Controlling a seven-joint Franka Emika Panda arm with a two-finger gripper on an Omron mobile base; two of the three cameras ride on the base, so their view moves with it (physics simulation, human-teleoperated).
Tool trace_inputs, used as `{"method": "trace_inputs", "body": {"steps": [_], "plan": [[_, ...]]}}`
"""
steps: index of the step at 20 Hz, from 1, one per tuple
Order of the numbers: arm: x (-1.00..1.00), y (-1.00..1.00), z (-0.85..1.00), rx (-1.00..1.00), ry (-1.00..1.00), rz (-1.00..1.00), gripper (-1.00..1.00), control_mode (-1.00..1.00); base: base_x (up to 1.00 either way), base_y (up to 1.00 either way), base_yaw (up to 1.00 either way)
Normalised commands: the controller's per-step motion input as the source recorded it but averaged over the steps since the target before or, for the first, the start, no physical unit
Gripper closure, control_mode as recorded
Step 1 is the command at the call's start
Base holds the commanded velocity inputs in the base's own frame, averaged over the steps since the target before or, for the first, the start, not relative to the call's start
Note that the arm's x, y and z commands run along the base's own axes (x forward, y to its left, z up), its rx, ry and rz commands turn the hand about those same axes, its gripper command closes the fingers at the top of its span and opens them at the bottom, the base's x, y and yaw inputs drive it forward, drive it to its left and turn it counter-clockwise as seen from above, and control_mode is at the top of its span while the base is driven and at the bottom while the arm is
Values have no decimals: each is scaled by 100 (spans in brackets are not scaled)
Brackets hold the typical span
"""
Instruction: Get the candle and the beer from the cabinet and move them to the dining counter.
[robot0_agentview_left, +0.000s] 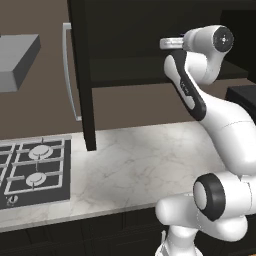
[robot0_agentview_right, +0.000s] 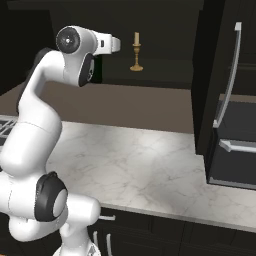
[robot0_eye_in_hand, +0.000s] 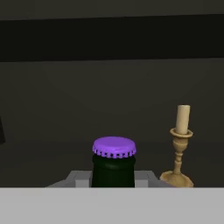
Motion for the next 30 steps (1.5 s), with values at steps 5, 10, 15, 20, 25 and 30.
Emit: {"method": "trace_inputs", "body": {"steps": [5,10,15,20,25,30], "plan": [[-35,0,0,-1,5,-1,100,-100,0,0,0],[-58,-1,0,-7,0,0,100,-100,0,0,0],[-62,0,-1,-6,-5,0,100,-100,0,0,0],[-58,-1,0,0,-9,0,100,-100,0,0,0],[-62,-8,0,0,-9,0,100,-100,0,0,0],[-64,-7,0,0,-3,0,100,-100,0,0,0]]}}
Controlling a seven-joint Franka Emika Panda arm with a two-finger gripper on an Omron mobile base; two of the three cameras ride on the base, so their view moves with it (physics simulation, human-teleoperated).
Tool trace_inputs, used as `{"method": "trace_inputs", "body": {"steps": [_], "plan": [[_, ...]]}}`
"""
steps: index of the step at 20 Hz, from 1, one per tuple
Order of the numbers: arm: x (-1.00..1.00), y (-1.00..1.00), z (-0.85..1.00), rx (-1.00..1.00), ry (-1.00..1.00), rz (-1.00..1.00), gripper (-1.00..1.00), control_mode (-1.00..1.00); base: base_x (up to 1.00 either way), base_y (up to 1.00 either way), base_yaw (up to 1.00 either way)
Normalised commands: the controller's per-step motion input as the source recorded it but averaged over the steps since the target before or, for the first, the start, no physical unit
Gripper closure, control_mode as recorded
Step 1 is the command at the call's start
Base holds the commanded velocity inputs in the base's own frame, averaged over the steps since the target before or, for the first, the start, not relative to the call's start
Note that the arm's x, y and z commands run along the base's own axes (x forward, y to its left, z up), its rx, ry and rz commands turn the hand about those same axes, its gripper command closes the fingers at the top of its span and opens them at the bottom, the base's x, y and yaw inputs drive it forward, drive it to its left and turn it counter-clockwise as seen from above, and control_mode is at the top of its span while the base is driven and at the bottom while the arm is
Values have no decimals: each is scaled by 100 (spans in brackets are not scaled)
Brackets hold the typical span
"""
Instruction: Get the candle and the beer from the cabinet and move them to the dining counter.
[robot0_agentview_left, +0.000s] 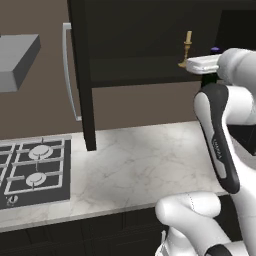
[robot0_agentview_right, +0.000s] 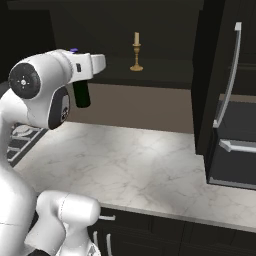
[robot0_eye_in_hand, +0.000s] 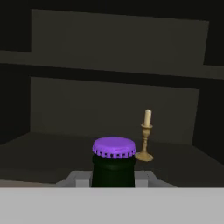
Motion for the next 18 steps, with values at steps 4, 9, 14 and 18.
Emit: {"method": "trace_inputs", "body": {"steps": [4,9,14,18], "plan": [[-69,-7,0,0,0,0,100,-100,0,0,0],[-57,-3,0,0,1,0,100,-100,0,0,0],[-56,-1,0,0,0,0,100,-100,0,0,0],[-53,0,0,0,3,0,100,-100,0,0,0]]}}
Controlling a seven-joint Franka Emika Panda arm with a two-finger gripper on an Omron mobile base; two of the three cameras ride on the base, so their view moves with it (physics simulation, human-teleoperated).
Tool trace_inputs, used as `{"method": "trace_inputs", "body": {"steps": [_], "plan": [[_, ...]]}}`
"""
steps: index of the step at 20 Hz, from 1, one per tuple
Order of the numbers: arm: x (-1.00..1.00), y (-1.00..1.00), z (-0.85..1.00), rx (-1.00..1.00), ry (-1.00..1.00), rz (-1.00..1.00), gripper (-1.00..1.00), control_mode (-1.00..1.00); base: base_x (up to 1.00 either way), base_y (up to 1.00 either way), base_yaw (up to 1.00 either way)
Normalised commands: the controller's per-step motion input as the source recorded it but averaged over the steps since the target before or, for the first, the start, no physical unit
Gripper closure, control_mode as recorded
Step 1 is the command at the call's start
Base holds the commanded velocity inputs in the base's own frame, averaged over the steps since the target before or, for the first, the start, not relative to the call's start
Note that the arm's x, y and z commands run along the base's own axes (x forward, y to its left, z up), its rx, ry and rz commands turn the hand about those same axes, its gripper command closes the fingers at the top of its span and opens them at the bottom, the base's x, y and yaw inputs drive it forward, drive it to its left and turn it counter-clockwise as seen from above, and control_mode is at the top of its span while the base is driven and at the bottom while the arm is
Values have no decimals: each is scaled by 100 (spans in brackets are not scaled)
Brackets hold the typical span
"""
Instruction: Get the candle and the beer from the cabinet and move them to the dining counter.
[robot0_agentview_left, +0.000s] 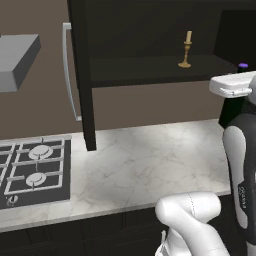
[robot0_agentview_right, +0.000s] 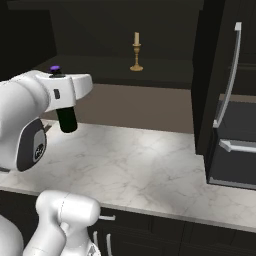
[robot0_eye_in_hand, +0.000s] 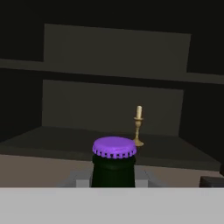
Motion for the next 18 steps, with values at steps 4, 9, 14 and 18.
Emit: {"method": "trace_inputs", "body": {"steps": [4,9,14,18], "plan": [[-35,0,0,0,8,0,100,-100,0,0,0],[-20,0,0,0,7,0,100,-100,0,0,0],[-24,0,-2,0,4,0,100,-100,0,0,0],[-20,0,-2,0,0,0,100,-100,0,0,0]]}}
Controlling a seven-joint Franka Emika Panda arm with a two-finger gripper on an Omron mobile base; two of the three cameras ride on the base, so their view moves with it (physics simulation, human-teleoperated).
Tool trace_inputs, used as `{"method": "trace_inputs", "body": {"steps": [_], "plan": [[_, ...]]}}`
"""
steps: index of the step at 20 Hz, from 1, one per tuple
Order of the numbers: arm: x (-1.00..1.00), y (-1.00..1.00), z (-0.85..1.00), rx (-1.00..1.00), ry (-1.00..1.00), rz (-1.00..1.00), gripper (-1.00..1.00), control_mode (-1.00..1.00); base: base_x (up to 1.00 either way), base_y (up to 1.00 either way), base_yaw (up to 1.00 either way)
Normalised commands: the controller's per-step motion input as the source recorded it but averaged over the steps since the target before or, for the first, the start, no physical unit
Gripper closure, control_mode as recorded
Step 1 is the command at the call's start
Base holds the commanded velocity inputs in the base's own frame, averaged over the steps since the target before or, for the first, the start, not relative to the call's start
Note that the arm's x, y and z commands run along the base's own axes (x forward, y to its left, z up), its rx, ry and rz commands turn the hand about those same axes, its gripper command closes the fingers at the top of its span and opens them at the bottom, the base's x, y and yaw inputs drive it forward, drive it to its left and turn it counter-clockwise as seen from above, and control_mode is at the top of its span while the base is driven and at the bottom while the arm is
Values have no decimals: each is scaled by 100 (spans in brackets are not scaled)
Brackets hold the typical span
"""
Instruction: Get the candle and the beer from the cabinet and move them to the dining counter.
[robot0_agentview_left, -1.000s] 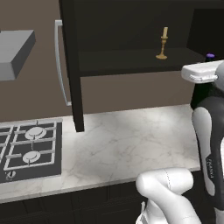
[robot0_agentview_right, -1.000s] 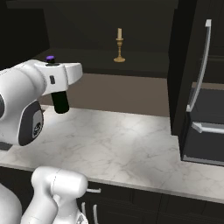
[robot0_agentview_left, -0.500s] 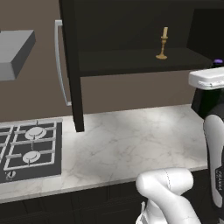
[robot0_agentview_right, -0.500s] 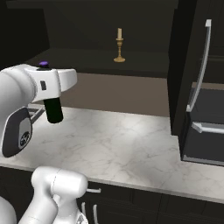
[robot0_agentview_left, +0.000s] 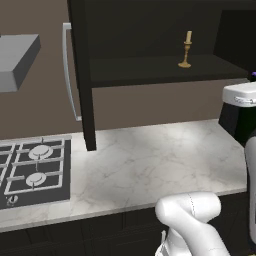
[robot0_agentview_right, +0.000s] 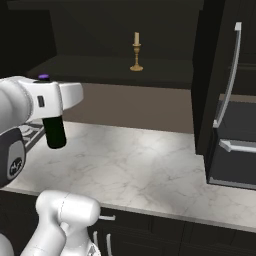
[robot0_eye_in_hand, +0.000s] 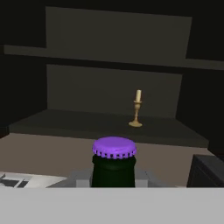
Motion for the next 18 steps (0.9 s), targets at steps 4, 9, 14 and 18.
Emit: {"method": "trace_inputs", "body": {"steps": [4,9,14,18], "plan": [[-4,0,0,0,0,0,100,-100,0,0,0],[0,0,0,0,0,0,100,100,-39,-1,0],[0,0,0,0,0,0,100,100,-100,-21,15],[0,0,0,0,0,0,100,100,-72,-12,48]]}}
